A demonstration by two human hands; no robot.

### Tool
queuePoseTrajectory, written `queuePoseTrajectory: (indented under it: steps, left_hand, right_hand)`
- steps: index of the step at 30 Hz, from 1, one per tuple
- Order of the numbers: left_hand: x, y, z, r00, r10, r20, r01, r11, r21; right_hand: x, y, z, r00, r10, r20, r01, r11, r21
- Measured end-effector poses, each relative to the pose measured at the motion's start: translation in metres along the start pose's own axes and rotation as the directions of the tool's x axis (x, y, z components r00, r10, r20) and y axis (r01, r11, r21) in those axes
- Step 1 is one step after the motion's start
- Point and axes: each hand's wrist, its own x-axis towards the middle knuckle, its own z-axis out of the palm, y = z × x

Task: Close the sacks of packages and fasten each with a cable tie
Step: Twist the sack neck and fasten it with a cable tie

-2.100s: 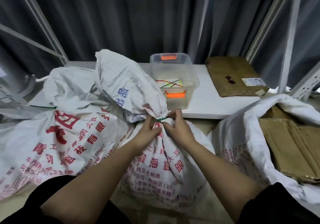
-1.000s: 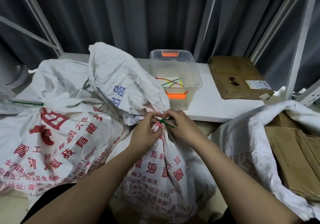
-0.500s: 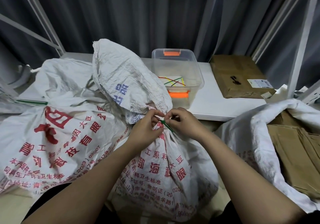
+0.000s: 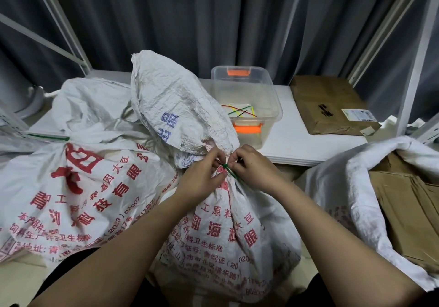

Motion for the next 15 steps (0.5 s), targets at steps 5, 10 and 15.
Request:
queuePoseTrajectory:
  steps: [5,10,15]
  left_hand:
    - [0.003,-0.001,0.000,0.999,-0.041,0.028,0.043,0.996,-0.075]
    - [0.009,-0.012,-0.005,0.991,-0.121,0.060,0.129,0.979,-0.157]
    - [0.010,-0.011,0.000,0.998,-0.068,0.011,0.068,0.997,-0.034]
  right_hand:
    - [0.001,0.004,-0.003,0.999,-0.026,0.024,0.022,0.983,0.181]
    - [-0.002,0.006,-0.008,0.989,-0.073,0.126,0.036,0.961,0.275]
    - [-0.002,0.008,-0.007,0.988,-0.060,0.142,0.013,0.949,0.314]
